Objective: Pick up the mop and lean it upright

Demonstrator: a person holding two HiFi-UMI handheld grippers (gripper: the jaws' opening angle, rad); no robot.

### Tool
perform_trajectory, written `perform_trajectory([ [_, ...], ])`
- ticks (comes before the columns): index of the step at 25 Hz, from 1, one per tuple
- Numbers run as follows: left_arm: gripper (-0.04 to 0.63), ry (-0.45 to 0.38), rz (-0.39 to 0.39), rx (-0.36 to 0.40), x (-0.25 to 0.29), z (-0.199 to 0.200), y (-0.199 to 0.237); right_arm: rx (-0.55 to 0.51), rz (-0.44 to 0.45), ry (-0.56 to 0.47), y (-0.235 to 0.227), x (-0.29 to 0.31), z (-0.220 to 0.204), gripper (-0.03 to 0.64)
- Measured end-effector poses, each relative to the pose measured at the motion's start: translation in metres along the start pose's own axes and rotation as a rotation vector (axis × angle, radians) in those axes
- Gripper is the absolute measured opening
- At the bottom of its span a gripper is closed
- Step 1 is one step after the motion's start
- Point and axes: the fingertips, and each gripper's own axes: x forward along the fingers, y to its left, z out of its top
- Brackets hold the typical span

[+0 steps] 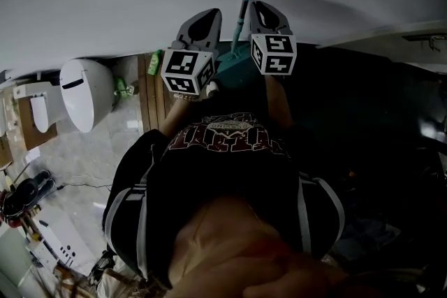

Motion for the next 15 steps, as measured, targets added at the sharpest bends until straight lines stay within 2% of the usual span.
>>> perform_trajectory([
  [3, 0.046, 0.003, -0.004, -0.003, 0.004, 0.001, 0.012, 0.011, -0.020, 0.024, -0.005, 0.017, -0.006, 0.066],
  [15, 0.046, 0.023, 0.019, -0.030, 0.005, 0.001, 0.057, 0.019, -0.100, 0.120, -0.015, 0.071, -0.028, 0.121],
])
